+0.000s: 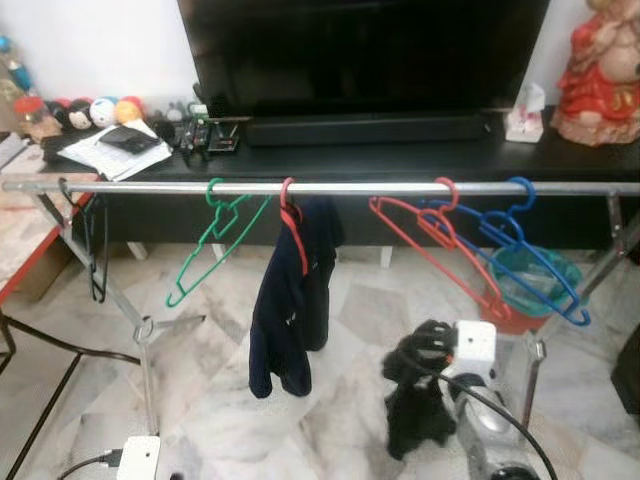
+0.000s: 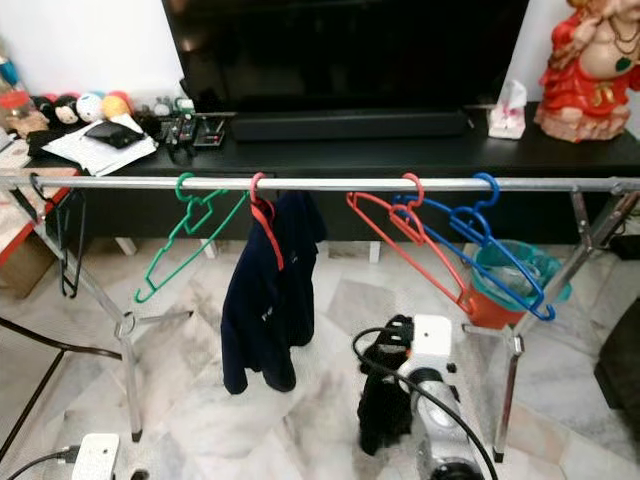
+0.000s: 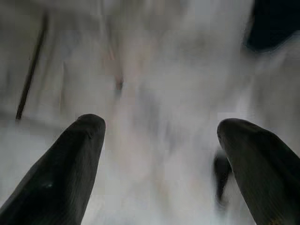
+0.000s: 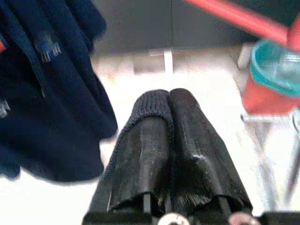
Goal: Hang hanger
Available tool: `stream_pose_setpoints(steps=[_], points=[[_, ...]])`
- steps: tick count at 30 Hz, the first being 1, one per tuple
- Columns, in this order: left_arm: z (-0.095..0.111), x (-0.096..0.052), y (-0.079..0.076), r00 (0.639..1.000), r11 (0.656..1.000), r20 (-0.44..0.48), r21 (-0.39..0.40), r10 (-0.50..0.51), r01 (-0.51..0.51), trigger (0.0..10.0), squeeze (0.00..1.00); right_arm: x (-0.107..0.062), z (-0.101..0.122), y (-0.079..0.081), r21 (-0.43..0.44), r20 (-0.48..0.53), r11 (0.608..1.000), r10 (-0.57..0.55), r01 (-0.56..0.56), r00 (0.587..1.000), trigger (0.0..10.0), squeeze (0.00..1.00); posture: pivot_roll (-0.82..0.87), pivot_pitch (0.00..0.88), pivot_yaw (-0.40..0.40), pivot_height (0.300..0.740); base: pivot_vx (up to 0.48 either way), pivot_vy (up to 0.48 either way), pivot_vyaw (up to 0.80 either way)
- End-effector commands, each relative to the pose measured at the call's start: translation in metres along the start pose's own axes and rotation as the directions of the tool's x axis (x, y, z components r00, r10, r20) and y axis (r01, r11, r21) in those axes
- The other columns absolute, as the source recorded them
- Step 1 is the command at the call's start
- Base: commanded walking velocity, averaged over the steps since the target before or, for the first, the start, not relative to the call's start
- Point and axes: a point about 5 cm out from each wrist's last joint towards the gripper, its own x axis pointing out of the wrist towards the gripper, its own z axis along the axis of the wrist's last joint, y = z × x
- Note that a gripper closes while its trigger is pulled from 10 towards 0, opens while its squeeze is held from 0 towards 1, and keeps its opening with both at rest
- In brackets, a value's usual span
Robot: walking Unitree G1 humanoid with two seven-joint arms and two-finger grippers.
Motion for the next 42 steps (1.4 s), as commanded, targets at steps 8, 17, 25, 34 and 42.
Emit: stream_pose_setpoints(steps=[8, 17, 25, 34, 42], points=[[0.134, -0.004, -0.008, 0.794, 0.999, 0.607, 0.016, 0.029, -0.049, 10.0, 0.0, -0.007, -0.028, 0.004, 0.028, -0.157, 1.0, 0.009, -0.005, 0.988, 10.0, 0.0, -0.01, 0.0, 0.046, 0.74, 0.0, 0.0, 0.0], [0.173, -0.02, -0.02, 0.711, 1.0, 0.703, -0.008, -0.001, 0.01, 10.0, 0.0, -0.013, -0.041, 0.005, 0.034, -0.218, 0.999, -0.015, 0.023, 0.976, 10.0, 0.0, 0.0, 0.0, 0.044, 0.74, 0.0, 0.0, 0.0], [0.179, -0.02, -0.03, 0.714, 0.998, 0.698, 0.025, -0.059, 0.058, 10.0, 0.0, -0.015, -0.044, 0.004, 0.045, -0.226, 0.998, -0.034, 0.045, 0.974, 10.0, 0.0, 0.0, 0.0, 0.044, 0.74, 0.0, 0.0, 0.0], [0.193, -0.025, -0.033, 0.698, 0.997, 0.712, 0.03, -0.072, 0.073, 10.0, 0.0, -0.014, -0.043, 0.005, 0.025, -0.22, 1.0, -0.011, 0.017, 0.976, 10.0, 0.0, 0.0, 0.0, 0.047, 0.74, 0.0, 0.0, 0.0], [0.196, -0.027, -0.033, 0.698, 0.997, 0.713, 0.03, -0.074, 0.075, 10.0, 0.0, -0.015, -0.047, 0.011, 0.005, -0.25, 1.0, 0.011, -0.01, 0.968, 10.0, 0.0, 0.0, 0.0, 0.049, 0.74, 0.213, 0.0, 0.54]])
